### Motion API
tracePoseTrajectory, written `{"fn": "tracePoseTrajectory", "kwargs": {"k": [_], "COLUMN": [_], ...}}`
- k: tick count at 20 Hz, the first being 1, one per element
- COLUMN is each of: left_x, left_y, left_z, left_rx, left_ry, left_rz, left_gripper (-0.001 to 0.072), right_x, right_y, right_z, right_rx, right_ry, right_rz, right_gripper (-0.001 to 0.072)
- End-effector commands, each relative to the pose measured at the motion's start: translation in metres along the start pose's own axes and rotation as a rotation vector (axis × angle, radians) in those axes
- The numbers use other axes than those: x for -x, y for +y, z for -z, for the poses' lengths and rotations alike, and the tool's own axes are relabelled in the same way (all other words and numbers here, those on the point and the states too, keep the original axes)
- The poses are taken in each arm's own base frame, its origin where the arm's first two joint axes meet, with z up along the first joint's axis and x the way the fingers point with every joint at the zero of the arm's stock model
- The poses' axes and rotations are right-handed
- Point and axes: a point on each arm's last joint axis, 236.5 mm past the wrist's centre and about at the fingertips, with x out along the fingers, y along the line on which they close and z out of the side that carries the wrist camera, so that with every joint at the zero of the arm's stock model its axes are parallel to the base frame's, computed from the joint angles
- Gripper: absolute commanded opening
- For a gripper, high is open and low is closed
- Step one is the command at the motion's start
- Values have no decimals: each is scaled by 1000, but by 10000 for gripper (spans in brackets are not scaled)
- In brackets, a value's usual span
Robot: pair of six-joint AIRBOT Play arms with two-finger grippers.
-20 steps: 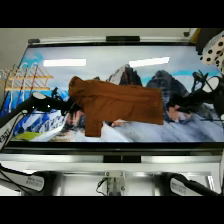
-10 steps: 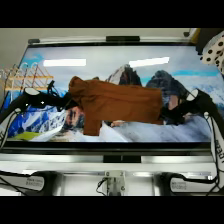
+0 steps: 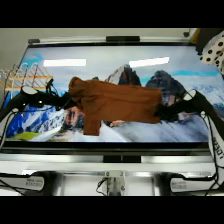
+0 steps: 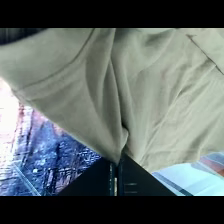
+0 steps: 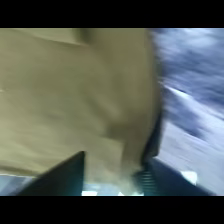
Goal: Fold the shirts.
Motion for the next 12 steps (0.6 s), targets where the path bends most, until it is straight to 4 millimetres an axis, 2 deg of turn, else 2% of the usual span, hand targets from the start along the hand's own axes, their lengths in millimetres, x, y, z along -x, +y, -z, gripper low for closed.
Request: {"fn": "tracePoseTrajectory", "kwargs": {"k": [1,2,4,5,6,7,8,9,10,11,12], "left_x": [3,6,28,47,77,114,163,217,281,343,409], "left_y": [-1,-5,-25,-43,-69,-99,-137,-174,-215,-250,-285], "left_z": [-2,-3,-16,-27,-42,-57,-70,-78,-78,-70,-52], "left_rx": [-14,-41,-128,-199,-306,-414,-520,-608,-685,-748,-805], "left_ry": [-3,2,-18,-55,-126,-219,-346,-480,-646,-808,-990], "left_rz": [3,11,38,51,64,70,72,70,67,63,55], "left_gripper": [35,34,32,31,31,31,31,31,31,32,32], "right_x": [-4,-4,15,36,68,114,168,240,316,394,474], "right_y": [23,26,45,57,73,95,117,142,162,179,192], "right_z": [13,15,14,7,-7,-24,-38,-48,-49,-39,-14], "right_rx": [90,98,163,217,283,380,476,559,614,655,668], "right_ry": [44,51,32,-13,-102,-239,-398,-604,-825,-1054,-1290], "right_rz": [-47,-50,-100,-120,-131,-136,-133,-116,-88,-59,-42], "right_gripper": [193,69,66,66,66,66,66,66,66,66,65]}}
